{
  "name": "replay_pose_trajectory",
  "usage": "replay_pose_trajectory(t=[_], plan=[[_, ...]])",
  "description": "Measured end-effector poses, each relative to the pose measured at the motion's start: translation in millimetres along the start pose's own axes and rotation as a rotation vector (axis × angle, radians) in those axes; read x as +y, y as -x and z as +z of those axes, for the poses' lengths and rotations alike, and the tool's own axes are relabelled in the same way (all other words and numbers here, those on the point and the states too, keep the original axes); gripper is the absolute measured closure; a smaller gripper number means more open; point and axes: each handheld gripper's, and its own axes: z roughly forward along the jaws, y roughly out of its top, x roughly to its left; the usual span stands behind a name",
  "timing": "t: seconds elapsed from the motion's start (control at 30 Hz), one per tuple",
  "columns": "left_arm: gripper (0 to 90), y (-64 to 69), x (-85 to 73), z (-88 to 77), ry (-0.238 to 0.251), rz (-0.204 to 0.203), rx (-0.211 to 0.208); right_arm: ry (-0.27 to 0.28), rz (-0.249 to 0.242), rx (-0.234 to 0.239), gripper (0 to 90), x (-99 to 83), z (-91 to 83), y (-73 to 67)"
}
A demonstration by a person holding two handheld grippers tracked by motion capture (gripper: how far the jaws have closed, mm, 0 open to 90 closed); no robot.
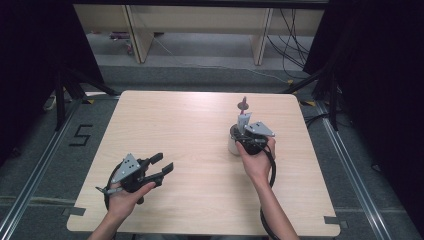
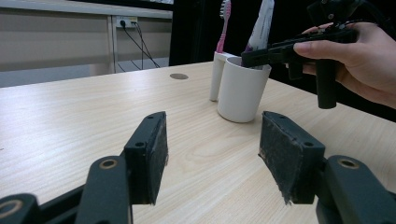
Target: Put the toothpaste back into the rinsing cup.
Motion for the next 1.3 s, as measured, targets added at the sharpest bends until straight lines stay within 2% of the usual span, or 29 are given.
replay_pose_trajectory(t=[0.03, 0.07, 0.1, 0.17, 0.2, 0.23, 0.27, 0.3, 0.33, 0.4, 0.43, 0.53, 0.57, 0.6, 0.63, 0.73, 0.83, 0.87, 0.93, 0.97, 1.0, 1.03, 1.13, 1.17, 1.2, 1.23, 1.3], plan=[[41.7, -0.1, -0.1, -0.1, 0.0, 0.0, 0.0, 0.016, -0.016, -0.006, 58.6, -0.3, 1.3, 0.8], [41.7, -0.2, -0.1, -0.3, 0.0, 0.0, 0.001, 0.001, 0.009, -0.001, 57.8, -0.5, 0.7, -0.3], [41.7, -0.2, 0.0, -0.5, 0.0, -0.001, 0.001, 0.008, 0.012, -0.011, 56.5, -0.9, 0.3, -0.4], [41.7, -0.4, 0.9, -1.7, -0.011, 0.002, 0.009, 0.011, 0.005, 0.006, 54.4, -0.6, 0.0, 0.2], [41.7, -0.5, 1.0, -1.7, -0.011, 0.002, 0.009, 0.025, -0.02, -0.008, 53.0, -0.2, 0.2, 1.7], [41.7, -0.6, 1.0, -1.7, -0.011, 0.002, 0.01, 0.01, -0.015, -0.015, 51.7, 0.3, -1.7, 1.2], [41.7, -0.5, 1.0, -1.7, -0.011, 0.002, 0.01, 0.03, 0.002, -0.008, 49.7, 0.0, -1.6, 0.7], [41.7, -0.4, 0.9, -1.5, -0.012, 0.001, 0.01, 0.017, 0.019, -0.005, 48.1, 0.5, -3.0, 0.0], [41.6, -0.4, 0.2, -0.1, 0.002, -0.002, 0.002, 0.023, -0.013, -0.011, 47.1, 1.2, -3.3, 2.5], [41.6, -0.2, 0.1, 0.0, 0.0, -0.002, 0.003, 0.029, 0.018, 0.007, 44.9, 0.9, -3.8, 1.9], [41.6, -0.2, 0.1, 0.2, 0.001, -0.002, 0.002, 0.026, -0.01, -0.007, 44.4, 1.4, -4.5, 3.2], [41.5, 0.0, 0.3, -0.7, -0.012, -0.002, 0.012, 0.038, 0.002, 0.008, 42.7, 1.3, -6.3, 3.1], [41.4, -0.1, 0.2, -0.8, -0.012, -0.002, 0.012, 0.036, 0.012, -0.004, 42.1, 1.3, -8.1, 2.2], [41.4, -0.5, 0.2, -0.9, -0.012, -0.001, 0.013, 0.023, 0.02, 0.01, 41.3, 1.2, -8.9, 2.2], [41.4, -1.0, 0.4, -1.0, -0.013, 0.002, 0.013, 0.037, 0.018, -0.001, 40.7, 0.8, -9.2, 2.0], [40.9, -1.4, 0.7, -1.1, -0.014, 0.003, 0.016, 0.03, -0.011, 0.02, 38.5, 1.7, -11.4, 4.7], [40.5, -1.7, 0.4, -1.3, -0.015, 0.003, 0.02, 0.019, 0.018, 0.022, 37.4, 1.0, -15.2, 3.8], [40.4, -1.9, 0.3, -1.3, -0.016, 0.003, 0.02, 0.008, -0.014, 0.016, 37.0, 1.2, -17.8, 6.2], [40.0, -2.5, 0.1, -1.3, -0.016, 0.005, 0.022, 0.012, -0.014, 0.029, 36.2, 0.7, -20.0, 7.0], [39.7, -2.8, 0.1, -1.4, -0.017, 0.005, 0.023, -0.003, 0.007, 0.026, 36.1, 0.2, -22.8, 6.4], [39.2, -3.3, 0.0, -1.6, -0.017, 0.005, 0.026, 0.005, 0.001, 0.03, 35.9, -0.4, -23.6, 7.6], [38.7, -3.7, 0.0, -1.7, -0.017, 0.005, 0.028, 0.001, -0.033, 0.023, 35.6, -0.3, -26.8, 9.9], [37.3, -6.0, -0.2, -2.5, -0.024, 0.005, 0.039, 0.003, 0.012, 0.037, 34.7, -2.7, -35.9, 10.8], [36.8, -6.4, -0.4, -2.6, -0.025, 0.006, 0.04, 0.007, -0.013, 0.035, 34.6, -3.3, -38.2, 14.2], [36.4, -6.7, -0.6, -2.7, -0.027, 0.003, 0.044, 0.005, -0.011, 0.03, 34.5, -3.8, -41.3, 14.4], [36.0, -6.8, -0.6, -2.6, -0.027, 0.003, 0.045, 0.0, -0.043, 0.035, 34.5, -4.2, -46.4, 17.1], [35.5, -7.1, -0.4, -2.3, -0.029, 0.004, 0.045, 0.003, -0.039, 0.031, 34.1, -5.9, -51.8, 18.3]])
